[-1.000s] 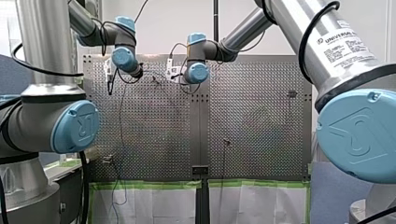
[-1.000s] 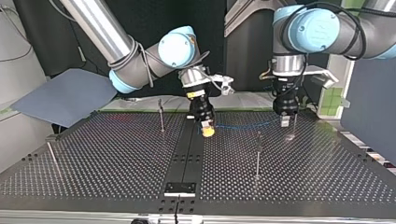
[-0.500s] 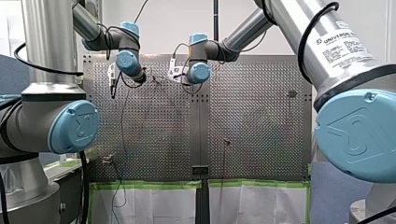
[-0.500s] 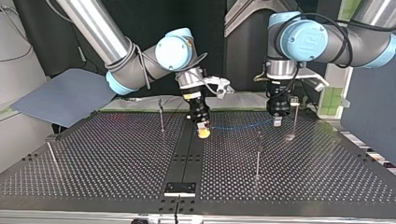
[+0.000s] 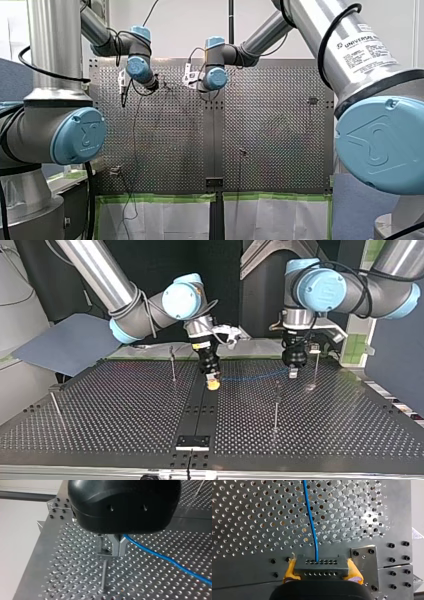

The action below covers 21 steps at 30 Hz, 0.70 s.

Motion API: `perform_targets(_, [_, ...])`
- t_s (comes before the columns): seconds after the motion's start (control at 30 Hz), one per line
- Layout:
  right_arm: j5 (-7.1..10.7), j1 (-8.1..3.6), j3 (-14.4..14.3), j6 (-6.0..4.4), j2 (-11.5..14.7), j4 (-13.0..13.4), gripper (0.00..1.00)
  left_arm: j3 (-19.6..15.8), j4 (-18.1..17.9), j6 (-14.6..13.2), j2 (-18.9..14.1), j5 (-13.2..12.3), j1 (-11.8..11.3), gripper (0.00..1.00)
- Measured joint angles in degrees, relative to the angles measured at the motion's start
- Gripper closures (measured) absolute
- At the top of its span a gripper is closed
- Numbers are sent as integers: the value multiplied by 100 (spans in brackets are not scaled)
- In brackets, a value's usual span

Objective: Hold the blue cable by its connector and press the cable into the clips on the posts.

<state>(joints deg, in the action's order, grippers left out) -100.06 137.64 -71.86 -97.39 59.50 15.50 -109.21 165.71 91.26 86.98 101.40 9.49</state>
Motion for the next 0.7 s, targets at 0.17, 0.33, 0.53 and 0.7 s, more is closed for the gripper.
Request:
perform_targets(0.17, [27,-24,0,-7,-6,-5,100,96,10,53,18,-39,-3,100])
perform_targets(0.33, [42,-66,0,-17,-10,-10,100,110,28,75,54,-54,4,100])
perform_targets(0.53, [75,-96,0,-19,-12,-11,100,112,14,49,197,-79,25,100])
perform_targets(0.7, [125,-96,0,-4,-14,-12,100,134,-81,61,231,-92,-32,100])
